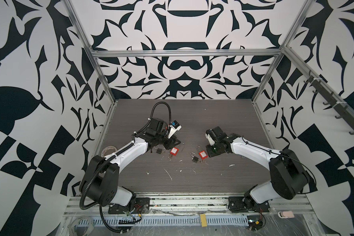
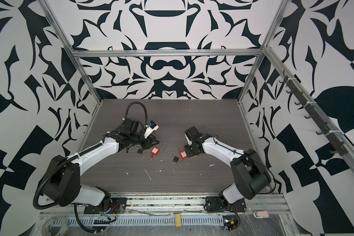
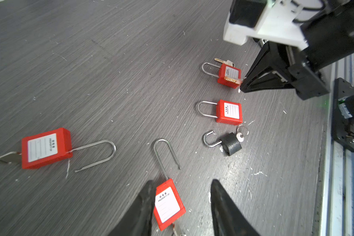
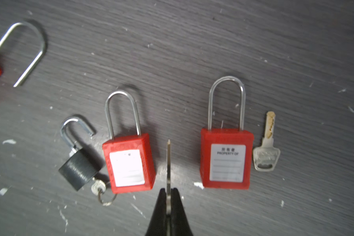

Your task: Lock with the key

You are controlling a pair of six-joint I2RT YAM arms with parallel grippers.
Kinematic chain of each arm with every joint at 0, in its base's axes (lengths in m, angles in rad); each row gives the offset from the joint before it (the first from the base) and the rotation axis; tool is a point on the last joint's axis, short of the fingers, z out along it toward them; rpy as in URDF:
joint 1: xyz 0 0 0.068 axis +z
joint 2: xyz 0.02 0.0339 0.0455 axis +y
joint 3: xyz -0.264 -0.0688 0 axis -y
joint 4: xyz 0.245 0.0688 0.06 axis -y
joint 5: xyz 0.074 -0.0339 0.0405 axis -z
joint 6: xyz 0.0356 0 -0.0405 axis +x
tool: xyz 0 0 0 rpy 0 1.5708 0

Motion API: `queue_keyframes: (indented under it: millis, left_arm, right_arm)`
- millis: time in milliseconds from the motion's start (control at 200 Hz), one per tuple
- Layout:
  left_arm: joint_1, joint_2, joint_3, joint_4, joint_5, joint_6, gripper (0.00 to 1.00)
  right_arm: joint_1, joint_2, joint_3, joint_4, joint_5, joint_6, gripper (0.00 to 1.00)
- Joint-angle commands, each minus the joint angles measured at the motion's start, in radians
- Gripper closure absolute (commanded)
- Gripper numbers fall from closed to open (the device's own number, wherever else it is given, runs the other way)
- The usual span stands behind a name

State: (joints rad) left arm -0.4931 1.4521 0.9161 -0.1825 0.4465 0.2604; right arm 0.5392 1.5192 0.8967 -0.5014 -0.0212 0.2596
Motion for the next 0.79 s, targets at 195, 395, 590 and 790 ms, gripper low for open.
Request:
queue_keyframes:
  millis: [195, 395, 590, 790]
  left_arm:
    - [0.004, -0.004, 0.013, 0.011, -0.007, -0.018, 0.54]
    - [0.004, -0.014, -0.001, 0.013, -0.008, -0.023, 0.54]
    - [0.004, -0.019, -0.014, 0.020, -0.011, -0.031, 0.54]
    - [0.005, -0.021, -0.017, 0.024, -0.009, -0.035, 0.54]
  right_arm:
    - [0.006, 0.085, 0.032, 0.049, 0.031, 0.008, 0.94]
    - [0.020, 0.091, 0.046, 0.049, 0.054, -0.012, 0.82]
    - [0.029, 0.059, 0.051, 0.029, 0.087, -0.042, 0.75]
    - [0.033, 0.032, 0.054, 0.027, 0.060, -0.056, 0.73]
